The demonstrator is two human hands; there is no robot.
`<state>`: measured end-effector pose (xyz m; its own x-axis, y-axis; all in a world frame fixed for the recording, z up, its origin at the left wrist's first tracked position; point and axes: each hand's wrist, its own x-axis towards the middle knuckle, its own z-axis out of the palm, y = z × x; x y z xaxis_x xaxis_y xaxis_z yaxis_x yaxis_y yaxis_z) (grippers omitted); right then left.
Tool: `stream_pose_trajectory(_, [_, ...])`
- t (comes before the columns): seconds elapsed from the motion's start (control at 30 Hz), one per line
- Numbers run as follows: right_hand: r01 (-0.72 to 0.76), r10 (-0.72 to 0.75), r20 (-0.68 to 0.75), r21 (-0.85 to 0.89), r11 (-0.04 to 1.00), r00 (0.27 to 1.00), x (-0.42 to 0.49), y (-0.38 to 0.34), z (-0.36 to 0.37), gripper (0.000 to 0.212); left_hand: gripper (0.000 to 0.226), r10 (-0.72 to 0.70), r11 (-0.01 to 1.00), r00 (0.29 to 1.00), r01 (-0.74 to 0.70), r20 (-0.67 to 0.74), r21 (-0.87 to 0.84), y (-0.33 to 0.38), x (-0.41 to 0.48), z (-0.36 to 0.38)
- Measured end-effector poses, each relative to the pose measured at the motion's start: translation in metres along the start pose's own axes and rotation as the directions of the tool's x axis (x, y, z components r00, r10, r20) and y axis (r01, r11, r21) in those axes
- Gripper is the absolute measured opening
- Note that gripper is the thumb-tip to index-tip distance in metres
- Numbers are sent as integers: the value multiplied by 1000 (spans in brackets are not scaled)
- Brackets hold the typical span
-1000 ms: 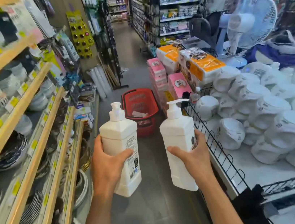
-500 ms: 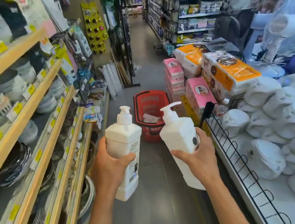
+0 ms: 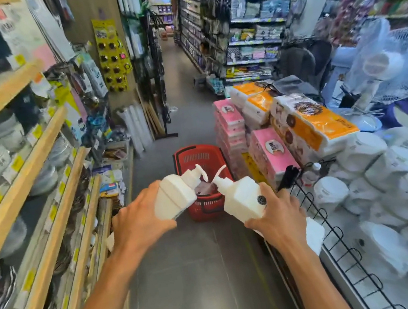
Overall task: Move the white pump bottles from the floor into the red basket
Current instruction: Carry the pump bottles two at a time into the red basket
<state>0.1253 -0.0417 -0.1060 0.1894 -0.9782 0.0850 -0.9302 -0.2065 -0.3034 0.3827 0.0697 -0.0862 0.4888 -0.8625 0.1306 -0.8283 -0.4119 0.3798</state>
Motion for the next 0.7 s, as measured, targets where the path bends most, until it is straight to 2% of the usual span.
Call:
stream_pose_trajectory(0.33, [8,-10,95,19,1000,995,114,-19,39,97,95,76,988,993,-87,85,130,2,107,30])
stream_pose_trajectory(0.7, [38,-44,173,41,998,984,235,-52,81,97,94,-1,992,989,-17,147,122,-11,216,53])
